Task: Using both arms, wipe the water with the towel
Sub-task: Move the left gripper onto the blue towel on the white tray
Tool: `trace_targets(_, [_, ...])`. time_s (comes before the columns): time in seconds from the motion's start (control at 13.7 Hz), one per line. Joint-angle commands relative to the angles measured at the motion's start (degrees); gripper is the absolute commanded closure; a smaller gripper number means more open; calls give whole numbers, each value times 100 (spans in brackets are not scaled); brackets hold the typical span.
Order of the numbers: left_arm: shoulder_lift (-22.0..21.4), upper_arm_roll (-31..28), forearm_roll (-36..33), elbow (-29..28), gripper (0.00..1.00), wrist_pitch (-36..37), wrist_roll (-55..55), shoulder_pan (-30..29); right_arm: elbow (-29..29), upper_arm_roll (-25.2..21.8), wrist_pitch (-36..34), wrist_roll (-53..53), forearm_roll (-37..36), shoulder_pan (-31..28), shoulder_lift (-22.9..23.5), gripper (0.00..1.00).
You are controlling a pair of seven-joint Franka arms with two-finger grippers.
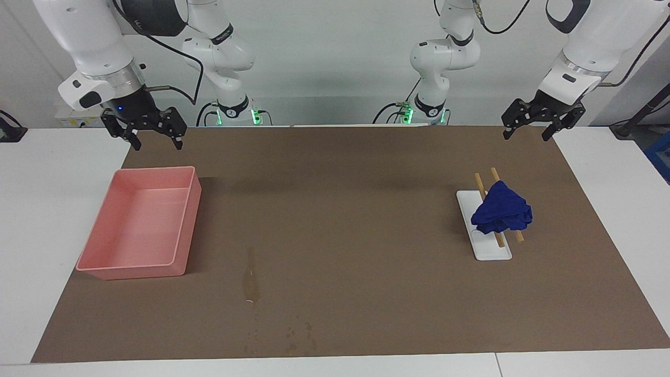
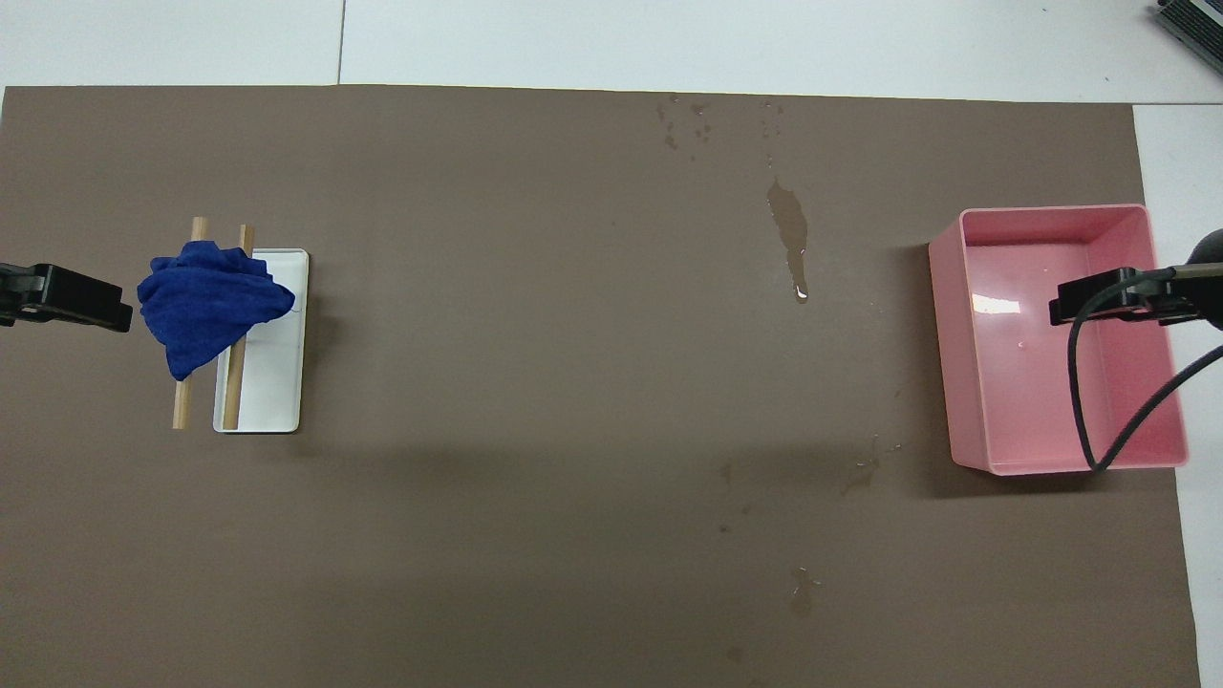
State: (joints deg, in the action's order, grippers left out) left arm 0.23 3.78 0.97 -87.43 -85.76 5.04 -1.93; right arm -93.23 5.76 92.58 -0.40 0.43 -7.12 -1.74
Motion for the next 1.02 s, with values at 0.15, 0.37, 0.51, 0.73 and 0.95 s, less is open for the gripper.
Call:
trace_targets(0.15, [-199, 0, -27, -301, 0, -159, 50, -36, -134, 31, -3, -136, -52, -53, -125, 0])
trace_targets(0.37, [-260, -9, -27, -520, 0, -649, 24, -36, -134, 31, -3, -136, -52, -62, -125, 0])
trace_targets(0.51, [-391, -18, -36, -1010, 0, -1413, 32, -62, -134, 40, -3, -136, -52, -62, -125, 0])
trace_targets(0.73, [-243, -18, -193, -1451, 0, -2240, 58, -150, -134, 31, -3, -136, -52, -62, -125, 0])
trace_targets(0.95, [177, -18, -352, -1645, 0, -2891, 76, -159, -134, 31, -12, -136, -52, -62, -125, 0])
